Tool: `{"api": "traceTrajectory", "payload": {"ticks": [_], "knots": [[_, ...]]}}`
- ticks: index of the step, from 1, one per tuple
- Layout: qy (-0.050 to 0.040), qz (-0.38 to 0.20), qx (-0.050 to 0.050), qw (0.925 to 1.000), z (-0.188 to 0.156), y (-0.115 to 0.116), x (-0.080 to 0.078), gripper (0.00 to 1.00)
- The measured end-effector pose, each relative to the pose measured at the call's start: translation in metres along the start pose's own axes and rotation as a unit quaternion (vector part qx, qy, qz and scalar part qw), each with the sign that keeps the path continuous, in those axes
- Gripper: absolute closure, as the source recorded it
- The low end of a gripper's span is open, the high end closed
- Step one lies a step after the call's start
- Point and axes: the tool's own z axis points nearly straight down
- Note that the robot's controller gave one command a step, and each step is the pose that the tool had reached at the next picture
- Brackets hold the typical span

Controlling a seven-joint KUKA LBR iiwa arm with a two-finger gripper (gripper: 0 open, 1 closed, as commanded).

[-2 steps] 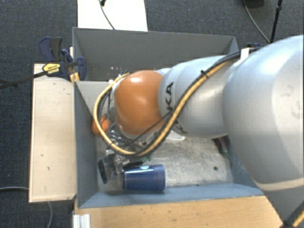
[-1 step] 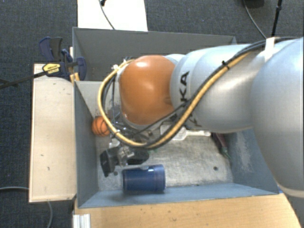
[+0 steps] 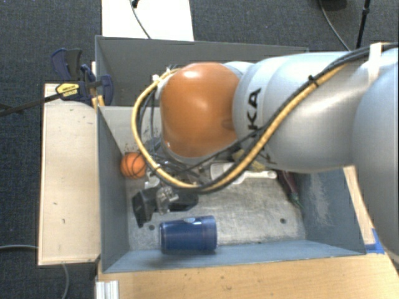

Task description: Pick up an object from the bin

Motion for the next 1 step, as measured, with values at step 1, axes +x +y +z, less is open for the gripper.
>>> {"api": "traceTrajectory", "payload": {"ticks": [1], "knots": [[-0.0001, 0.003, 0.000, 1.0000, -0.0152, -0.0019, -0.0128, 0.00]]}}
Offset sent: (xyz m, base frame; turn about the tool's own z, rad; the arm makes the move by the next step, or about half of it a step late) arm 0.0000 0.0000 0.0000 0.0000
